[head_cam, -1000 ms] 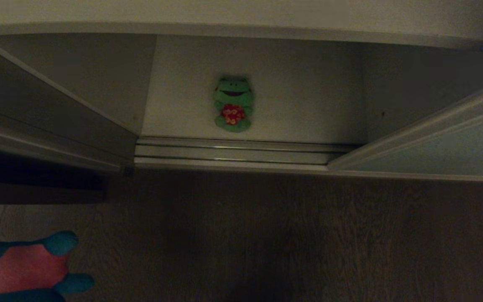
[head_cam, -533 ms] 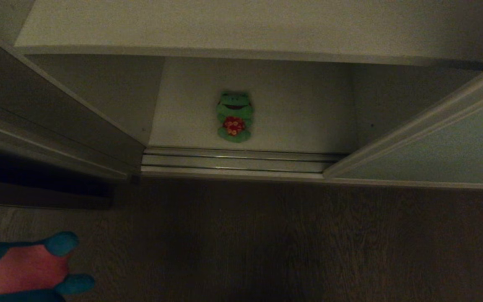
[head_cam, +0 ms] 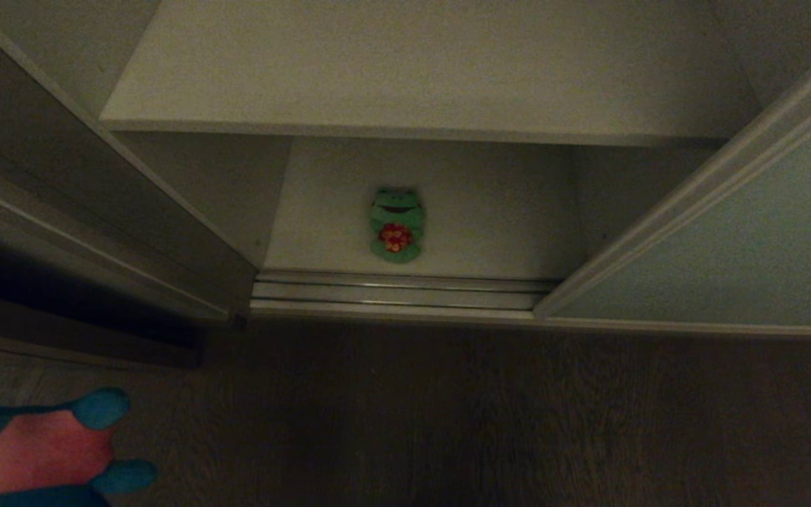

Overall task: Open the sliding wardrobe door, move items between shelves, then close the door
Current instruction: Place the blue doll on the higher shelf

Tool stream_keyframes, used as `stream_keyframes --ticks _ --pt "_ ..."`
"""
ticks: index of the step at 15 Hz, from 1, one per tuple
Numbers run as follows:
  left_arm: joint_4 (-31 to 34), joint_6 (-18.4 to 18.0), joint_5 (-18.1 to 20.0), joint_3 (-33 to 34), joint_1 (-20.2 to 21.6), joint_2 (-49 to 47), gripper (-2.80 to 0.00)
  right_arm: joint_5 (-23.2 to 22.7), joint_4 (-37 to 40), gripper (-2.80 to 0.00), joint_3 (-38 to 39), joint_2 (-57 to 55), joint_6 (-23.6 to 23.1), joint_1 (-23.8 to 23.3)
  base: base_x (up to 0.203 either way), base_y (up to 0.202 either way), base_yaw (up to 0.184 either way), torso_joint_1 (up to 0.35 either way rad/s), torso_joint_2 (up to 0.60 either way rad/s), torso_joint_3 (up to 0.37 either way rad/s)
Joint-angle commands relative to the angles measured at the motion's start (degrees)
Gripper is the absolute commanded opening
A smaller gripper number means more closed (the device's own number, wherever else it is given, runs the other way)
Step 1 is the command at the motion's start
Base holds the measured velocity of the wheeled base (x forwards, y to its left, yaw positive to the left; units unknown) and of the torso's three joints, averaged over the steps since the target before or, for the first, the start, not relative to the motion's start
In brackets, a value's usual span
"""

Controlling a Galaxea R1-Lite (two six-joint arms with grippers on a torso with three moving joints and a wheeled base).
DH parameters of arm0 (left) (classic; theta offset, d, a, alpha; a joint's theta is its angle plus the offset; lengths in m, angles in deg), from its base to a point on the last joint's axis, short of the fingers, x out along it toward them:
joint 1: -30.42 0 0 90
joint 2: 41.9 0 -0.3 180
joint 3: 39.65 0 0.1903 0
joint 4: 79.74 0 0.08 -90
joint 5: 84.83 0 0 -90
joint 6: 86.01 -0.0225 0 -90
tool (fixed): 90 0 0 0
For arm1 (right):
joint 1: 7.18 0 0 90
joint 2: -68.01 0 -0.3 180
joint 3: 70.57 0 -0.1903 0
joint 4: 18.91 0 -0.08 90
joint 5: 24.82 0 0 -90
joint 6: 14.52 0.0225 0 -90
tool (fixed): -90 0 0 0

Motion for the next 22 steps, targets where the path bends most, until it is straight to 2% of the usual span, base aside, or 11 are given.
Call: stream_keyframes --ticks 1,18,22 --pt "-0.04 -0.08 -0.01 0.00 0.01 -0.27 -2.80 -0.01 -0.02 -2.80 0.00 0.20 0.00 0.02 0.000 0.000 0.000 -0.005 0.00 0.200" --pt "0.05 0.54 -0.01 0.00 0.01 -0.27 -2.80 -0.01 -0.02 -2.80 0.00 0.20 0.00 0.02 0.000 0.000 0.000 0.002 0.00 0.202" --pt "-0.09 2.64 -0.27 0.00 0.01 -0.27 -2.80 -0.01 -0.02 -2.80 0.00 0.20 0.00 0.02 0.000 0.000 0.000 0.000 0.00 0.000"
